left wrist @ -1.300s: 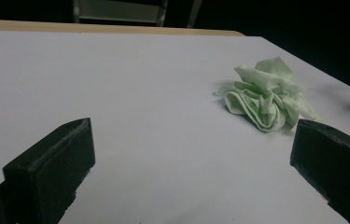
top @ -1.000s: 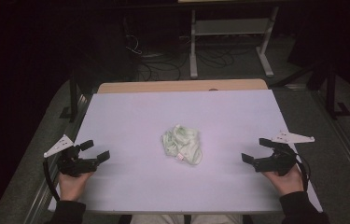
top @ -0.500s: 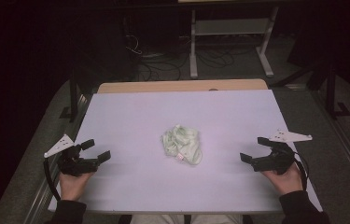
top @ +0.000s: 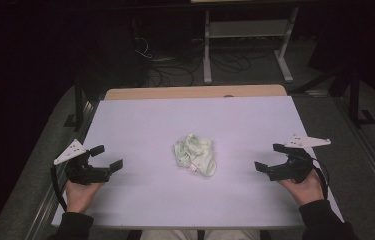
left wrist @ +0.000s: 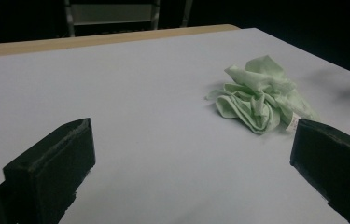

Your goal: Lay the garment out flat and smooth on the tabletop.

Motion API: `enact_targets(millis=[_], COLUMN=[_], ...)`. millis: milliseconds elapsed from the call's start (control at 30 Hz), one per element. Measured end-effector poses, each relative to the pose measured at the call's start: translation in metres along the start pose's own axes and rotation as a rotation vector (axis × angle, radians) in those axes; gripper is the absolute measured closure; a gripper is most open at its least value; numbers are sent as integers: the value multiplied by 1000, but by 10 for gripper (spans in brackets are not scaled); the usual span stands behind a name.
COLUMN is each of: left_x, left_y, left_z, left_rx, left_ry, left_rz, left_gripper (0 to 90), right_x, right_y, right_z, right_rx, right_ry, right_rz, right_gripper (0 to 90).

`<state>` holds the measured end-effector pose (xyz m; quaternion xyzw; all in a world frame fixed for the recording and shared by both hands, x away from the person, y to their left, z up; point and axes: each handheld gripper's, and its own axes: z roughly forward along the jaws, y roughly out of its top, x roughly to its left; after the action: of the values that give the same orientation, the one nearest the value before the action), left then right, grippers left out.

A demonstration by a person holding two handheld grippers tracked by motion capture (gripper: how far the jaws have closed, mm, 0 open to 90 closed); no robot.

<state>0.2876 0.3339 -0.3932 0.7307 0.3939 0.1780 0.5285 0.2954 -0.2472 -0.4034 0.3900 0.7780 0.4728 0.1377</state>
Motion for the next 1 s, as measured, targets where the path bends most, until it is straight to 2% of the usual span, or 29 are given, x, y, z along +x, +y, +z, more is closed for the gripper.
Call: enact_targets(millis=[500, 733, 1000], left_x=[-2, -3, -2], left_y=[17, 23, 33], left_z=[6, 15, 23], left_rx=[15, 34, 34], left_ry=[-27, -53, -80], left_rz=[19, 30, 31], left_gripper=[0, 0, 0], right_x=[4, 2, 6], right_y=[30, 47, 60], right_z=[1, 3, 19], right_rx=[8, 14, 62], right_ry=[8, 14, 26], right_rz=[-66, -90, -131], right_gripper=[0, 0, 0])
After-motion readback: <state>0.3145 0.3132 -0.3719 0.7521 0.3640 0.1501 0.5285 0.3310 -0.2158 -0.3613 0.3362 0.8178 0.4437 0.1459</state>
